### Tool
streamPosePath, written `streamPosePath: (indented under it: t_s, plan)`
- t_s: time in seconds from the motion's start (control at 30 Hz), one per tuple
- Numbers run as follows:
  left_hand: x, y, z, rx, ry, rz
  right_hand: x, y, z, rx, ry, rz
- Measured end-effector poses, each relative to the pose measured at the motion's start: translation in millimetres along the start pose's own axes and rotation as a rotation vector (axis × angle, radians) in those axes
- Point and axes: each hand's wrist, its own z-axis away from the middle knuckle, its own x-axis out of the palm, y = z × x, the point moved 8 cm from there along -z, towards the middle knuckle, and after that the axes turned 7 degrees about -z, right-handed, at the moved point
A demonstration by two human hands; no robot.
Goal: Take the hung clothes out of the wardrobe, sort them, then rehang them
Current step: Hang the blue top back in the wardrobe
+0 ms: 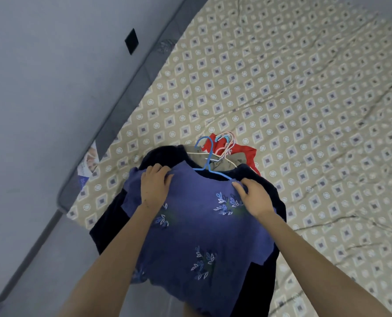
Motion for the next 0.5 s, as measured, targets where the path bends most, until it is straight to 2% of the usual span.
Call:
streamPosePath:
  t_s: [0.27, 0.4, 0.5]
  plan:
    - [-103.5, -4.8, 59.4, -0.079, 0.138, 0.06, -36.0, -76.9, 46.1, -0.125, 0.08, -0.007]
    - [-167.3, -12.4, 119.4, -0.156, 0.31, 0.044, -40.1, -115.9, 82.7, -0.238, 0.046, -0.005]
    - [-200.5, -21.4, 174.6, -0.261, 0.359, 0.0, -41.7, -148.5, 122.6, -0.363, 0.012, 0.019]
